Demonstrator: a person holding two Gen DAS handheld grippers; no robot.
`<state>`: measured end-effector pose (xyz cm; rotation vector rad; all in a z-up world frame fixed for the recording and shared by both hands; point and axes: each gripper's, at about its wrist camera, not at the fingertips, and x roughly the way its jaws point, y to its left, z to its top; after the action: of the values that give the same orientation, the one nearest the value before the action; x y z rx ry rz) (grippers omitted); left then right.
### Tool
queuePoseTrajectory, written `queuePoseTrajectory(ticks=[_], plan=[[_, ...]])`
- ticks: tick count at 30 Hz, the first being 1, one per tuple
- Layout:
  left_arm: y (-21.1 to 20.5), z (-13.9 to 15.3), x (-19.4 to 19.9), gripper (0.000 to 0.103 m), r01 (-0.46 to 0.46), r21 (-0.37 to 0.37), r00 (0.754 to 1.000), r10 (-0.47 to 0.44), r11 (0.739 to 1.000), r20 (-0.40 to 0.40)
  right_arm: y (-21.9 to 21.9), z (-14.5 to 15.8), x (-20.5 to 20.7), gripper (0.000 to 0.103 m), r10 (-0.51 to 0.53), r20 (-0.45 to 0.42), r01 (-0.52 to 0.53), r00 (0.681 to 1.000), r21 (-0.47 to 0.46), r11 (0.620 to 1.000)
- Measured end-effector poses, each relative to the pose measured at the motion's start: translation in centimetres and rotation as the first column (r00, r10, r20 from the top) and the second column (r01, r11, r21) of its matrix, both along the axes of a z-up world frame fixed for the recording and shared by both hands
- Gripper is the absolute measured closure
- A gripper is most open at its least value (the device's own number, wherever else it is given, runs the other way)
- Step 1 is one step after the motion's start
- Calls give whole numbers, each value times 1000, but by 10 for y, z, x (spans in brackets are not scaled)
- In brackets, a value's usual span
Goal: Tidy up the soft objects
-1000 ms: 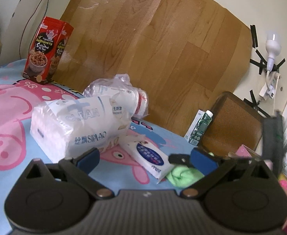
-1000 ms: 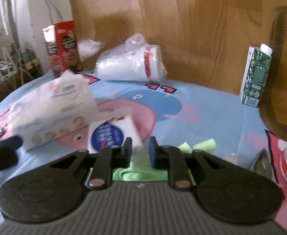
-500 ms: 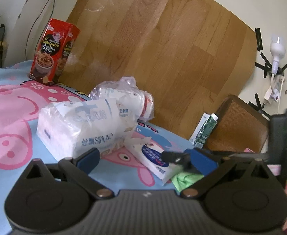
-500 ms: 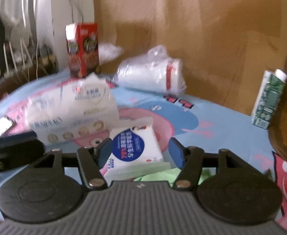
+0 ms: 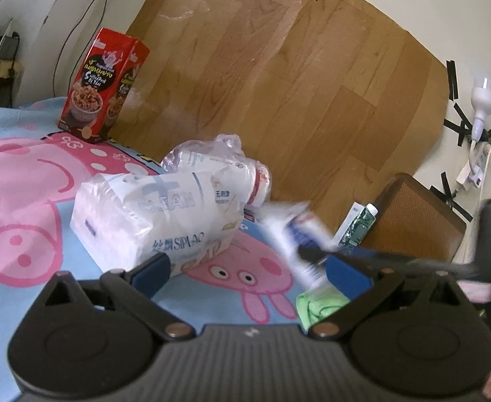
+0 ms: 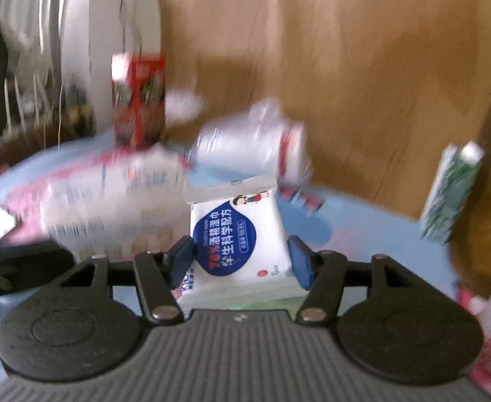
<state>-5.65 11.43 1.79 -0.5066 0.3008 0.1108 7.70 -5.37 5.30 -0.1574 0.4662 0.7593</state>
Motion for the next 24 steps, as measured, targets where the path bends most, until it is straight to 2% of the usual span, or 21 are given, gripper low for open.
queuePoseTrajectory(ticks=[3, 7, 11, 14, 17, 18, 19, 20, 24], plan=[[0, 0, 0, 0, 3, 0, 1000, -3, 1000, -1, -32, 24, -19, 40, -42, 41, 37, 998, 120, 992], [0, 0, 1, 0, 16, -3, 1000, -16, 1000, -6, -74, 35, -51, 39, 2, 12, -5, 1000, 200, 980], [1, -1, 3, 0, 44, -11, 999, -44, 999, -21, -99, 16, -87, 39, 57, -60, -48, 997, 145, 988], [-1, -3, 11, 0, 128, -27, 990, -129, 991, -53, -107, -10, -105, 39, 79, -156, -66, 985, 85, 994], [-6, -5, 18, 0, 223, -23, 971, -225, 974, -78, -103, -31, -121, 37, 78, -169, -81, 982, -9, 997], [-9, -5, 18, 0, 240, -13, 967, -240, 971, -83, -102, -34, -127, 34, 66, -156, -68, 985, -6, 998], [-13, -5, 18, 0, 257, -1, 963, -257, 966, -88, -105, -36, -132, 25, 47, -142, -46, 989, 8, 999], [-16, -5, 19, 0, 280, 11, 956, -277, 960, -92, -107, -37, -134, 23, 34, -145, -33, 989, 11, 999], [-27, -5, 20, 1, 360, 46, 930, -355, 932, -101, -115, -37, -144, 21, -6, -159, 9, 987, 16, 1000]])
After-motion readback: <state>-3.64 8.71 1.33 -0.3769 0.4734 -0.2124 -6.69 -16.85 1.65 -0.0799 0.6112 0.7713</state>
